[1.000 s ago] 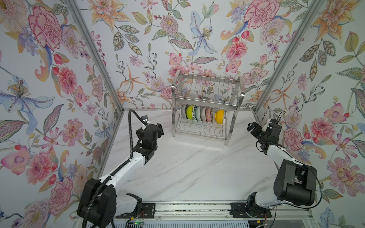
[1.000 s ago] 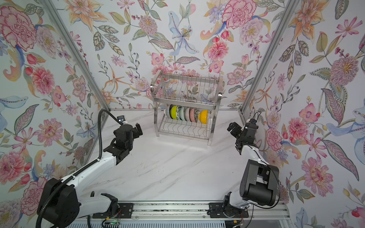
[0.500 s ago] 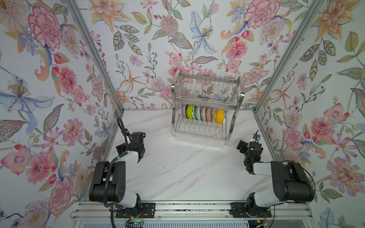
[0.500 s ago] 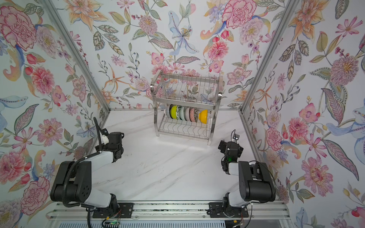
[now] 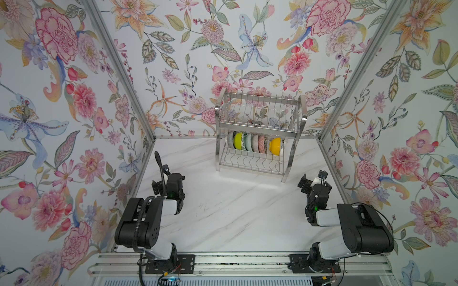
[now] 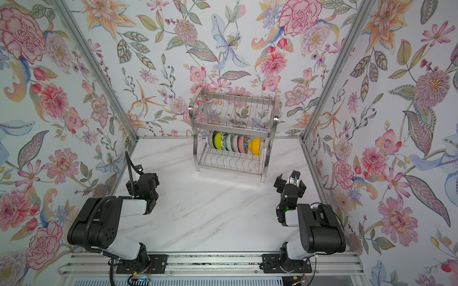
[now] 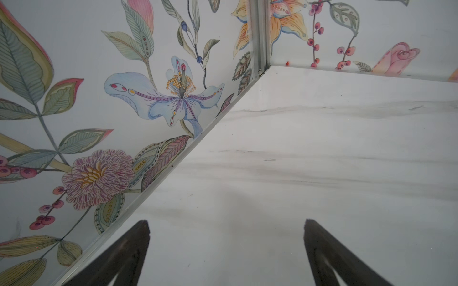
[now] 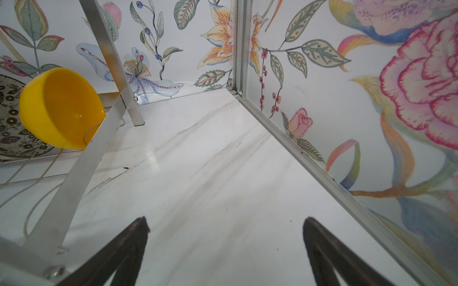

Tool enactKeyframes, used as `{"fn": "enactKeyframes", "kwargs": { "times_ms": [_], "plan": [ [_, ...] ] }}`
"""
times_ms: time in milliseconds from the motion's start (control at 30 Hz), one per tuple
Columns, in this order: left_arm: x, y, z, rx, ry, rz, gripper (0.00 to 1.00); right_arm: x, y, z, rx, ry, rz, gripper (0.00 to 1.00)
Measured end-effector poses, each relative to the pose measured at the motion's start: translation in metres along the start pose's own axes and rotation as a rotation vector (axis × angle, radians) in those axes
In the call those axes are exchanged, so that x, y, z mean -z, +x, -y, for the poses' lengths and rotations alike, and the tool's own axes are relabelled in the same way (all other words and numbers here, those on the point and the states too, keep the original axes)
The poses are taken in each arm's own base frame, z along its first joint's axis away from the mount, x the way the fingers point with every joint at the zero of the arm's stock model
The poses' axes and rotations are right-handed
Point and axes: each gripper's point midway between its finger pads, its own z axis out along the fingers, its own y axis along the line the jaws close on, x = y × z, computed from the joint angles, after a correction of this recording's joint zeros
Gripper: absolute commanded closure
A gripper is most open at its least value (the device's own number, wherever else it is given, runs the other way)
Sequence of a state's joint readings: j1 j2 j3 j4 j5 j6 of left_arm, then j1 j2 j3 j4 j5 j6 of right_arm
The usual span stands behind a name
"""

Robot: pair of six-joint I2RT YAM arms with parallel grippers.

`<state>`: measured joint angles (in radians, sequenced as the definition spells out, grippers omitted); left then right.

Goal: Load the bowls into the dish rack

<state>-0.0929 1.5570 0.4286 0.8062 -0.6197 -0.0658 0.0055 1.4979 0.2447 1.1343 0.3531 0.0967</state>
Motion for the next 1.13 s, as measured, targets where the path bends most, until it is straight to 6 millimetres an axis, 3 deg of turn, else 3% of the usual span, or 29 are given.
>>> {"fn": "enactKeyframes", "kwargs": {
  "times_ms": [167,300,433,567,667,767,1133],
  "plan": [
    [0.002,-0.015,0.006,0.015,0.030,0.056,0.01,0.007,-0.001,0.001,-0.005,-0.003,0.052,0.02],
    [0.006,-0.020,0.014,0.019,0.094,0.093,0.01,0.020,0.020,-0.005,0.043,-0.029,0.025,0.01],
    [0.013,-0.012,0.021,0.011,0.172,0.104,0.01,0.022,0.008,-0.007,0.039,-0.034,0.080,0.01],
    [0.021,-0.007,0.020,0.037,0.242,0.152,0.01,0.009,0.004,-0.006,0.038,-0.004,0.061,0.02],
    [0.026,0.014,0.016,0.019,0.258,0.121,0.01,-0.009,-0.008,0.003,-0.004,0.021,0.052,0.02],
    [0.025,0.009,0.020,0.026,0.274,0.132,0.01,-0.012,-0.010,0.012,-0.028,0.041,0.044,0.01],
    [0.025,0.004,0.024,0.031,0.295,0.143,0.01,-0.012,0.006,0.011,-0.017,0.036,-0.020,0.01]
  ]
}}
